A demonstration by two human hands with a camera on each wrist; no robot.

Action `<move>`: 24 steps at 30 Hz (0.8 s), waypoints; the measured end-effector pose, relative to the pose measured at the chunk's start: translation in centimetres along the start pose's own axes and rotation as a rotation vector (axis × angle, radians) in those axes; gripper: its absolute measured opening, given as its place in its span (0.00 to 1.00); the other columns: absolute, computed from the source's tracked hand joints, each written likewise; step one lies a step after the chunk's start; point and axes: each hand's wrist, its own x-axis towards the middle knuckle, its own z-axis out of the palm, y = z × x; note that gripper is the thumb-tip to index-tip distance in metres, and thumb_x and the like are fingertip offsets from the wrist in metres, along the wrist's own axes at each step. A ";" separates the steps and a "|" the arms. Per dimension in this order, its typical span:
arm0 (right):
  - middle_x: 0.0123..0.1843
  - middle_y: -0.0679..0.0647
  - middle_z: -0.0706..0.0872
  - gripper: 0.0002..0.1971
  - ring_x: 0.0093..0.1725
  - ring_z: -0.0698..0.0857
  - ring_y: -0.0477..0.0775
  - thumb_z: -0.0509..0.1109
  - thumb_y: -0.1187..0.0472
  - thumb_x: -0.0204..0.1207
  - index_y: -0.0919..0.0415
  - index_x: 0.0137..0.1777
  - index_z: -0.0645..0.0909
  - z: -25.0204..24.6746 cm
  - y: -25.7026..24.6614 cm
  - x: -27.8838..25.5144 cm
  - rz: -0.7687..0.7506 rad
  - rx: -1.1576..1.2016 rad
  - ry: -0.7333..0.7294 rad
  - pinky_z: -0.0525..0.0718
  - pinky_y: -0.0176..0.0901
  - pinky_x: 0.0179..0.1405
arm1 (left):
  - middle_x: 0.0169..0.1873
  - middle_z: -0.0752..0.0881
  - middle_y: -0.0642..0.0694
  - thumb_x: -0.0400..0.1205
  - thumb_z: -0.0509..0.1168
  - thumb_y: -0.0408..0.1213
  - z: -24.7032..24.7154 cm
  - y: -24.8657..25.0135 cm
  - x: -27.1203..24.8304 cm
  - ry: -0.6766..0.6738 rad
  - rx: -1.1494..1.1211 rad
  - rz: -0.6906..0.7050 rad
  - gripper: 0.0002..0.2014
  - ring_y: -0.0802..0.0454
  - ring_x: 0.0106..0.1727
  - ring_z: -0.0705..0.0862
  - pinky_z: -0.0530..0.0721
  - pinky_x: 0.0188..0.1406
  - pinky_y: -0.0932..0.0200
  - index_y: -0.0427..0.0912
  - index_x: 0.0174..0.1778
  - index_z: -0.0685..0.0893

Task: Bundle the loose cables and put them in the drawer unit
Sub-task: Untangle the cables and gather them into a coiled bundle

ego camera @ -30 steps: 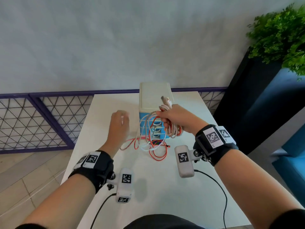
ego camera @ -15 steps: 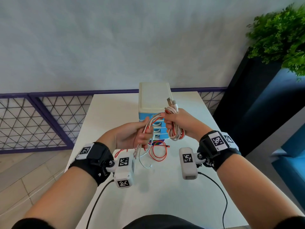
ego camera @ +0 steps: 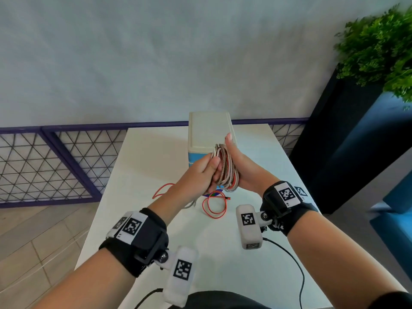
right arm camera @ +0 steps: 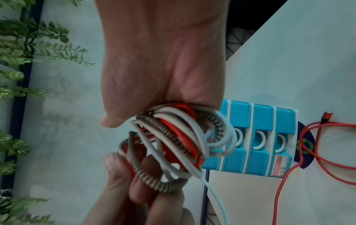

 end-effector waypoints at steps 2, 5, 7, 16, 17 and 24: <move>0.47 0.71 0.82 0.51 0.44 0.85 0.67 0.62 0.19 0.57 0.71 0.53 0.82 0.4 0.0 0.0 0.012 0.017 0.018 0.84 0.57 0.54 | 0.26 0.72 0.52 0.88 0.49 0.46 0.6 0.4 0.0 0.010 0.104 -0.004 0.12 0.60 0.20 0.71 0.68 0.21 0.67 0.49 0.41 0.72; 0.47 0.67 0.83 0.44 0.49 0.86 0.63 0.72 0.27 0.59 0.68 0.57 0.81 0.7 -0.3 -0.1 -0.013 -0.004 0.073 0.85 0.55 0.56 | 0.36 0.81 0.54 0.88 0.48 0.46 0.9 0.9 0.0 0.023 0.329 0.008 0.15 0.61 0.35 0.80 0.77 0.35 0.65 0.49 0.67 0.73; 0.39 0.61 0.85 0.31 0.40 0.88 0.56 0.75 0.40 0.68 0.70 0.54 0.82 0.7 -0.4 0.0 -0.030 -0.025 0.106 0.88 0.46 0.44 | 0.52 0.85 0.42 0.88 0.49 0.43 0.8 1.1 0.1 0.031 0.469 0.011 0.18 0.47 0.53 0.84 0.79 0.51 0.59 0.42 0.72 0.72; 0.38 0.58 0.87 0.23 0.40 0.89 0.56 0.77 0.44 0.64 0.63 0.49 0.83 0.3 1.1 1.7 -0.056 -0.142 0.432 0.88 0.50 0.44 | 0.35 0.80 0.46 0.88 0.49 0.44 0.1 1.8 0.9 -0.162 0.515 -0.172 0.12 0.49 0.33 0.83 0.86 0.42 0.49 0.42 0.55 0.73; 0.35 0.56 0.86 0.19 0.38 0.88 0.55 0.76 0.45 0.67 0.62 0.45 0.83 0.3 1.1 1.7 -0.072 -0.170 0.449 0.87 0.48 0.41 | 0.39 0.81 0.45 0.88 0.48 0.44 0.0 1.8 1.1 -0.177 0.510 -0.196 0.12 0.48 0.34 0.85 0.86 0.48 0.47 0.43 0.56 0.73; 0.42 0.54 0.93 0.12 0.45 0.92 0.52 0.71 0.52 0.76 0.60 0.41 0.88 -0.6 0.5 1.5 -0.188 -0.177 0.506 0.88 0.53 0.55 | 0.34 0.90 0.45 0.84 0.60 0.46 -0.3 0.8 0.9 0.013 0.384 -0.181 0.13 0.51 0.33 0.90 0.85 0.43 0.56 0.42 0.38 0.79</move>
